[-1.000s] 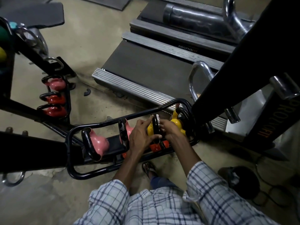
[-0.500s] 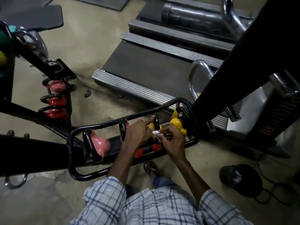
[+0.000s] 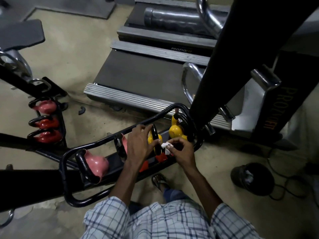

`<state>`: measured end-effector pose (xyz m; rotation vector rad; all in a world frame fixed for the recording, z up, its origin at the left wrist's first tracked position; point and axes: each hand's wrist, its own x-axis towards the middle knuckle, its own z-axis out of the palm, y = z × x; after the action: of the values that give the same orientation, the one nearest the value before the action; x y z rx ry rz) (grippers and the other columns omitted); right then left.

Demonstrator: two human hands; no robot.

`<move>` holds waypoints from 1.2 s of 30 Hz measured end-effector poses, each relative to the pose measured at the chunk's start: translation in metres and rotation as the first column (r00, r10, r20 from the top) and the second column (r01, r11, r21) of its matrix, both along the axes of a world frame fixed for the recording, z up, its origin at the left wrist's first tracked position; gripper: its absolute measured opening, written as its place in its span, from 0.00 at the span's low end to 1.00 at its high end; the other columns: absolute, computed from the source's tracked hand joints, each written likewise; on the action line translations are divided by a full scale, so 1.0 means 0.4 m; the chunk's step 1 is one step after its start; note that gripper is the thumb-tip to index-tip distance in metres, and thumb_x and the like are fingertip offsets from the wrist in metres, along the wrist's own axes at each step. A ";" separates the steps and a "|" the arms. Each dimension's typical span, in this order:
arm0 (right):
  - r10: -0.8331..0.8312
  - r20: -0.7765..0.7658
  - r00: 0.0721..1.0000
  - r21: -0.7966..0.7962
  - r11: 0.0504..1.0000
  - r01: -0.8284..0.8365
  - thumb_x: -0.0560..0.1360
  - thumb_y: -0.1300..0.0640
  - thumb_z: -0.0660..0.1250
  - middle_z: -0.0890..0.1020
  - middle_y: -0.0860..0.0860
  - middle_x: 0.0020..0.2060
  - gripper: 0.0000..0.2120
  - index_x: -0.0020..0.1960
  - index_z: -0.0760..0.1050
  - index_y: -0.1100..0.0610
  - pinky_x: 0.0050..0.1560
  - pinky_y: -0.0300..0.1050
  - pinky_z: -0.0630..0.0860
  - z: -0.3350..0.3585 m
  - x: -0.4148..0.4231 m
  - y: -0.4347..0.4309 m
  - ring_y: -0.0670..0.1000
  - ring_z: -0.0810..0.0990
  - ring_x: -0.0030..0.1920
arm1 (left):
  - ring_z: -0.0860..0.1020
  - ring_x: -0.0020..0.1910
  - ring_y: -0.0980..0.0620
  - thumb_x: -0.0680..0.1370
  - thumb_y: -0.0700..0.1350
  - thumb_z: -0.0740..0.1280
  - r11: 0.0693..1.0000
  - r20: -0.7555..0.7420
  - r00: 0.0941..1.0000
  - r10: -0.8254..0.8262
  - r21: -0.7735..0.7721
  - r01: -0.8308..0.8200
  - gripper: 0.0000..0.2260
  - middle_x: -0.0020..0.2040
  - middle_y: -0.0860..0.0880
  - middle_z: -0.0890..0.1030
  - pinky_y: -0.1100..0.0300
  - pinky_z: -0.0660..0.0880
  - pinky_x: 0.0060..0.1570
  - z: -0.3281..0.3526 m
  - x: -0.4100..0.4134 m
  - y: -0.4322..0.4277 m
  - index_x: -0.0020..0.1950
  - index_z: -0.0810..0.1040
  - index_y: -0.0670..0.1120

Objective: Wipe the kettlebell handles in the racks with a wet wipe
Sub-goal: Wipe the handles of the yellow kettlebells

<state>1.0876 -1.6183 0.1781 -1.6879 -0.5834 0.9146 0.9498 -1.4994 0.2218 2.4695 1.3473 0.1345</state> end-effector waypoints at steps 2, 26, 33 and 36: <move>-0.094 -0.029 0.995 -0.012 0.996 0.093 0.72 0.68 0.75 0.86 0.50 0.40 0.07 0.44 0.82 0.57 0.43 0.39 0.80 0.013 0.019 -0.022 0.44 0.85 0.41 | 0.76 0.56 0.45 0.71 0.58 0.75 0.996 0.091 0.995 -0.040 0.080 0.033 0.26 0.57 0.46 0.78 0.52 0.72 0.51 -0.004 0.044 -0.006 0.67 0.79 0.50; -0.320 0.284 0.904 0.052 0.946 0.319 0.72 0.62 0.75 0.85 0.43 0.42 0.06 0.48 0.83 0.53 0.46 0.35 0.78 0.079 0.146 -0.073 0.39 0.83 0.44 | 0.76 0.36 0.53 0.76 0.57 0.72 0.801 0.231 0.883 0.409 -0.555 -0.225 0.14 0.33 0.54 0.76 0.61 0.62 0.29 -0.062 0.307 -0.107 0.40 0.75 0.48; -0.149 0.327 0.933 0.008 0.988 0.155 0.72 0.63 0.72 0.83 0.44 0.38 0.05 0.45 0.81 0.54 0.43 0.33 0.75 0.086 0.130 0.074 0.40 0.81 0.41 | 0.80 0.50 0.51 0.73 0.50 0.74 0.850 0.216 0.913 0.345 -0.485 -0.207 0.16 0.51 0.50 0.82 0.55 0.77 0.49 -0.065 0.231 -0.105 0.58 0.79 0.48; -0.018 0.369 0.929 -0.022 0.999 0.028 0.72 0.64 0.71 0.81 0.43 0.34 0.04 0.42 0.80 0.56 0.39 0.31 0.73 0.097 0.136 0.135 0.37 0.79 0.37 | 0.81 0.52 0.44 0.75 0.46 0.70 0.900 0.227 0.918 0.326 -0.373 -0.227 0.11 0.51 0.47 0.82 0.49 0.77 0.47 -0.068 0.233 -0.118 0.56 0.77 0.47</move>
<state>1.1418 -1.5644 0.2169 -1.9029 -0.8018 0.5898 1.0430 -1.5465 0.1947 1.8812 1.4496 0.2863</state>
